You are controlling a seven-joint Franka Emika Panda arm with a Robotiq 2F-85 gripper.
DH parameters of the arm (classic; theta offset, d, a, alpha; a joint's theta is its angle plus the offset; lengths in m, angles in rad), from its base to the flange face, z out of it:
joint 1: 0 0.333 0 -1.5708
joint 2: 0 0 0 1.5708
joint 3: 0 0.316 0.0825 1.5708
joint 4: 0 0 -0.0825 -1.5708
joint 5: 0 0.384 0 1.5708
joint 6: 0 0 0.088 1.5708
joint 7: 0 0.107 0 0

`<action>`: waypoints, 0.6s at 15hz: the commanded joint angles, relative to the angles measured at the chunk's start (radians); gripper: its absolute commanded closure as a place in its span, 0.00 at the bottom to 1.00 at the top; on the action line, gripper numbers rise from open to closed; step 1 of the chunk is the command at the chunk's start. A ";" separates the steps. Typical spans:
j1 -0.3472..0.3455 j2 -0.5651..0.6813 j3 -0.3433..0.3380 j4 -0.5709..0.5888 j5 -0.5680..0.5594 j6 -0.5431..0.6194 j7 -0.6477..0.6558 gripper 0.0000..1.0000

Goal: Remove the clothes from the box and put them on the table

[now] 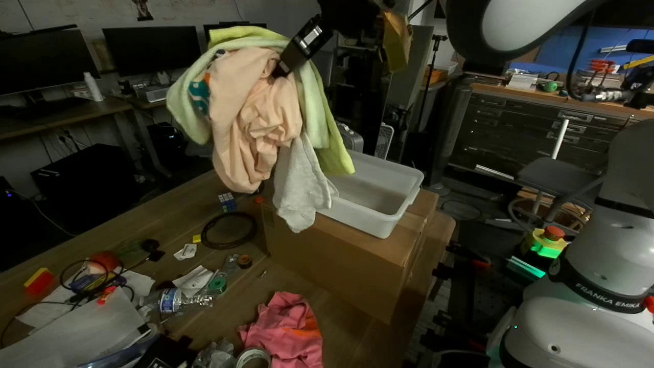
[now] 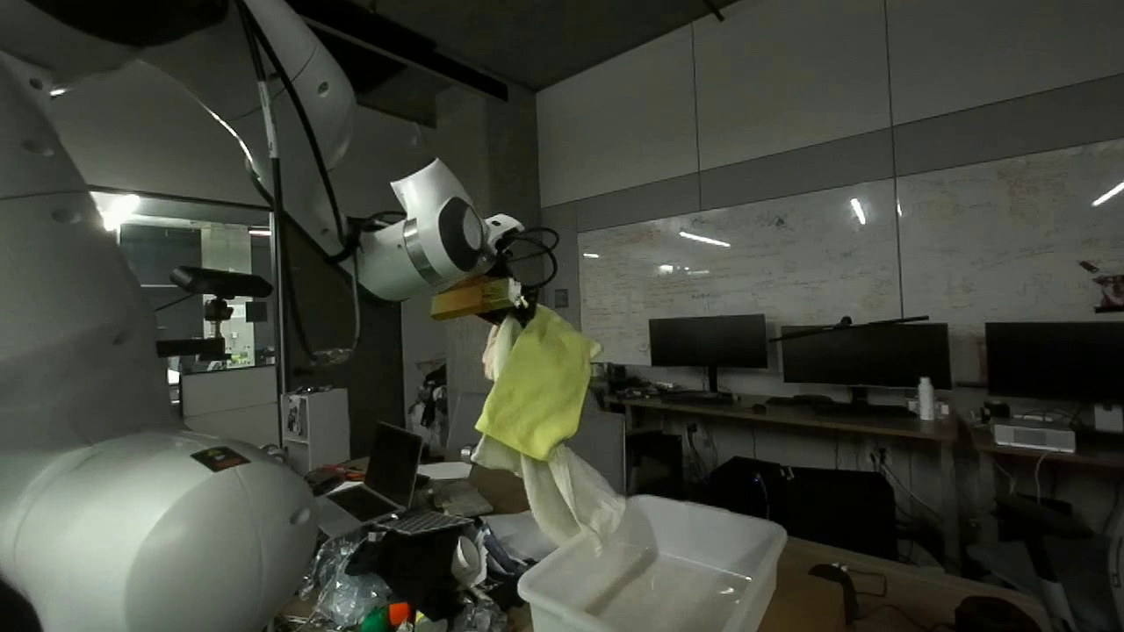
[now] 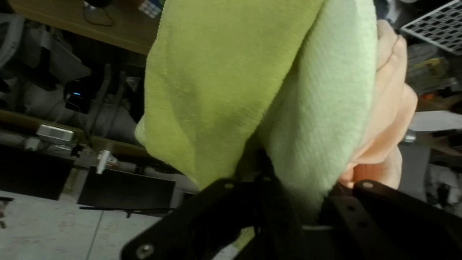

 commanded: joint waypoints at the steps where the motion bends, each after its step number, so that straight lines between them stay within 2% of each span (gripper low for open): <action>1: 0.259 -0.002 -0.124 0.017 0.224 -0.013 -0.202 0.96; 3: 0.413 0.004 -0.211 0.033 0.380 -0.041 -0.322 0.96; 5: 0.488 0.003 -0.265 0.053 0.458 -0.087 -0.381 0.96; 6: 0.467 0.009 -0.242 0.066 0.521 -0.116 -0.431 0.96; 9: 0.402 0.049 -0.207 0.093 0.531 -0.126 -0.433 0.96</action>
